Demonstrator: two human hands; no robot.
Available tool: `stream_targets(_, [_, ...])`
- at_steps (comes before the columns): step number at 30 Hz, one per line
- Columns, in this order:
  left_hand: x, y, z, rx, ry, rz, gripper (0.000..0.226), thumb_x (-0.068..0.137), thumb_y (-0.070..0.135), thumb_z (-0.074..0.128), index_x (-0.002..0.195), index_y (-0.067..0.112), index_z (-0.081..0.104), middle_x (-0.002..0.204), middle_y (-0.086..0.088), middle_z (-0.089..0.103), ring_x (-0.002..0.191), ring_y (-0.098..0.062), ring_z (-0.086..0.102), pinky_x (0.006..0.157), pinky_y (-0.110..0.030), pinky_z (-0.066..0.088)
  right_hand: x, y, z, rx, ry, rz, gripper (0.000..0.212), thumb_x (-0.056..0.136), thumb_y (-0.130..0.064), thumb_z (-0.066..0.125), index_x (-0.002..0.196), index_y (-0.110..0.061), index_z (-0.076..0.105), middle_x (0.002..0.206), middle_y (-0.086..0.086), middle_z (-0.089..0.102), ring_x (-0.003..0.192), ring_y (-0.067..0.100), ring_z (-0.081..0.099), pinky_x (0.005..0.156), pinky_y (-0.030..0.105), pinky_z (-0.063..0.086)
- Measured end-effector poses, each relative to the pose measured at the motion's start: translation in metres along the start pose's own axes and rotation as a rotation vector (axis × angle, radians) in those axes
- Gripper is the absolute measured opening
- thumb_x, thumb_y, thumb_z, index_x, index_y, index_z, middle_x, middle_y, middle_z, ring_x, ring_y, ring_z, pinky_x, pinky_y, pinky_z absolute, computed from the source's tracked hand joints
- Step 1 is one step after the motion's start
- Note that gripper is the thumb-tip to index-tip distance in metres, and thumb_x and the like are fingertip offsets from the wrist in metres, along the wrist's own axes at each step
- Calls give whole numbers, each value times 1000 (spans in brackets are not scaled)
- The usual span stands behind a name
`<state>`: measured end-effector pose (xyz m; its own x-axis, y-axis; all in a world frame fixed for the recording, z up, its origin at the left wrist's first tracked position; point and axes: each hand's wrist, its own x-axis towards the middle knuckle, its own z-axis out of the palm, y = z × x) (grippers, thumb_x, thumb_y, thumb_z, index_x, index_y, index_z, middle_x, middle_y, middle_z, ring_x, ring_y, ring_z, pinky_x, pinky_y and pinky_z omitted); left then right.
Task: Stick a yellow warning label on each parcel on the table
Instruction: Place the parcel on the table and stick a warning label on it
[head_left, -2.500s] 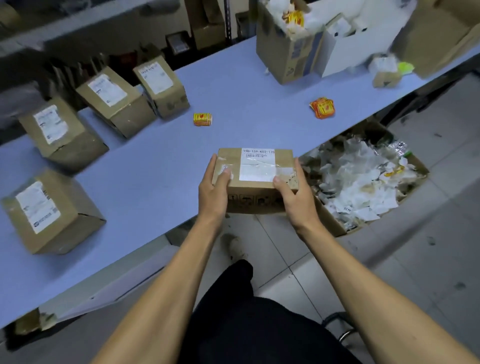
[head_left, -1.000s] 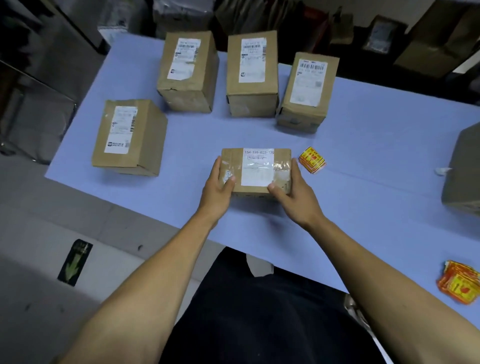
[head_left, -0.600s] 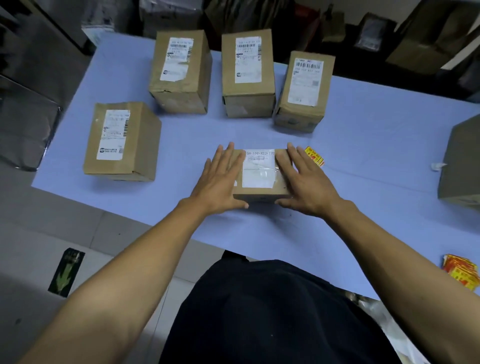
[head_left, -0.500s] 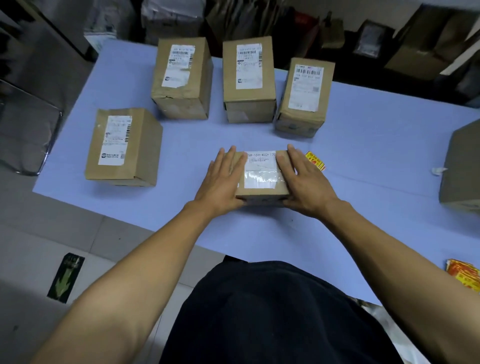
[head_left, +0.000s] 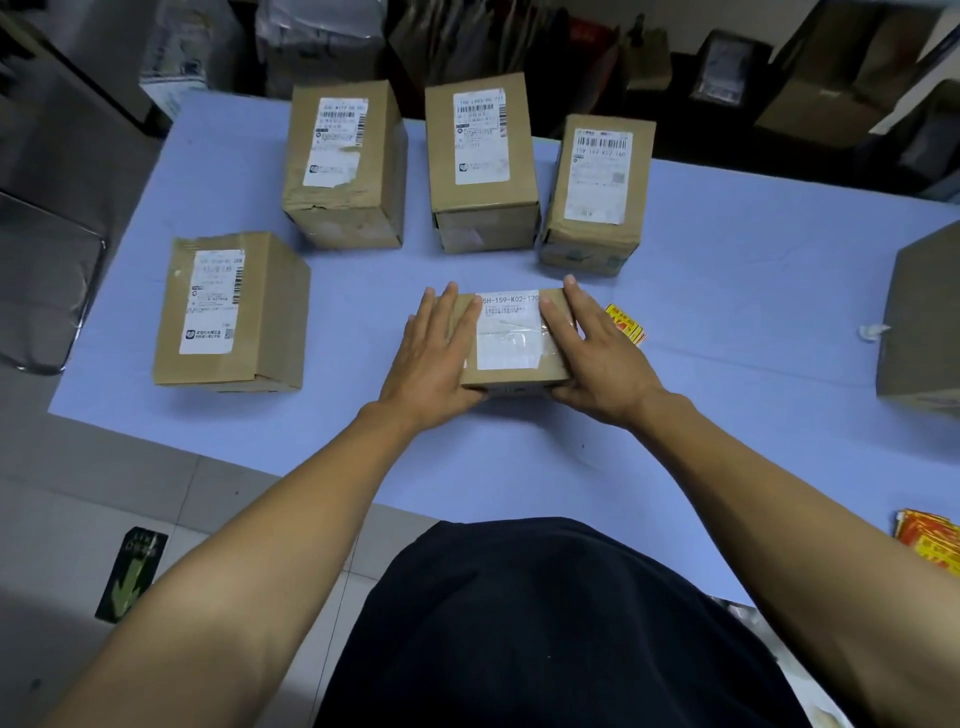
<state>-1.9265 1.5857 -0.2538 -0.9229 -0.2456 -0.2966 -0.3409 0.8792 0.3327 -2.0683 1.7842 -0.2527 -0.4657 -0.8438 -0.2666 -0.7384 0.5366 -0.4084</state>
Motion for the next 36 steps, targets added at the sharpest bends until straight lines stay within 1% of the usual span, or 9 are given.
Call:
stream_targets(3, [6, 4, -3, 39, 33, 17, 107, 81, 70, 61, 159, 21, 7, 168, -8, -5, 154, -28, -13, 123, -49, -2, -10, 7, -6, 160, 31, 56, 93, 89, -54, 66, 160, -26, 13, 169, 7, -1, 155, 26, 7, 118, 37, 24])
stream_targets(6, [19, 18, -9, 12, 47, 35, 96, 84, 74, 46, 159, 24, 13, 168, -6, 0, 154, -25, -9, 123, -46, -5, -21, 18, -8, 221, 92, 156, 72, 98, -56, 49, 159, -31, 22, 169, 1, 12, 154, 22, 15, 119, 39, 25])
stream_targets(10, [40, 38, -6, 34, 56, -18, 80, 93, 69, 39, 159, 30, 14, 168, -4, 5, 155, -25, -5, 122, -50, -5, -20, 38, 2, 310, 180, 366, 60, 101, -43, 50, 155, -22, 33, 162, 6, 31, 148, 25, 28, 115, 41, 31])
stream_targets(14, [44, 40, 4, 138, 51, -46, 77, 94, 71, 30, 158, 34, 10, 168, -5, 7, 155, -26, -3, 121, -52, -6, -17, 57, 14, 306, 181, 541, 48, 97, -23, 56, 142, -7, 50, 140, 18, 52, 129, 38, 48, 97, 43, 44])
stream_targets(18, [48, 37, 8, 156, 78, -45, 77, 94, 70, 31, 158, 32, 13, 167, -6, 13, 155, -27, 2, 121, -53, -3, -7, 64, 17, 296, 171, 619, 44, 98, -23, 54, 140, -8, 54, 139, 18, 52, 125, 37, 50, 93, 44, 46])
stream_targets(21, [49, 37, 10, 168, 85, -42, 77, 93, 70, 31, 158, 30, 17, 166, -6, 18, 154, -29, 6, 121, -55, 0, 7, 67, 18, 295, 173, 640, 45, 99, -24, 54, 143, -13, 51, 142, 16, 48, 130, 37, 44, 92, 45, 46])
stream_targets(28, [50, 37, 9, 188, 84, -50, 78, 92, 71, 29, 157, 28, 23, 164, -6, 24, 154, -29, 10, 121, -56, 5, 23, 71, 26, 171, 126, 633, 50, 95, -43, 62, 137, -17, 57, 142, 14, 48, 127, 38, 44, 93, 47, 45])
stream_targets(32, [51, 37, 8, 187, 78, -54, 79, 91, 72, 27, 157, 28, 22, 164, -6, 24, 154, -29, 10, 121, -56, 5, 20, 70, 26, 176, 162, 631, 47, 97, -41, 60, 137, -18, 60, 141, 10, 52, 130, 36, 43, 94, 46, 46])
stream_targets(36, [48, 39, 7, 173, 70, -51, 79, 91, 72, 23, 157, 29, 21, 165, -5, 22, 154, -28, 8, 121, -54, 2, 14, 66, 26, 170, 198, 598, 40, 98, -36, 59, 130, -13, 65, 139, 10, 56, 128, 36, 44, 91, 44, 45])
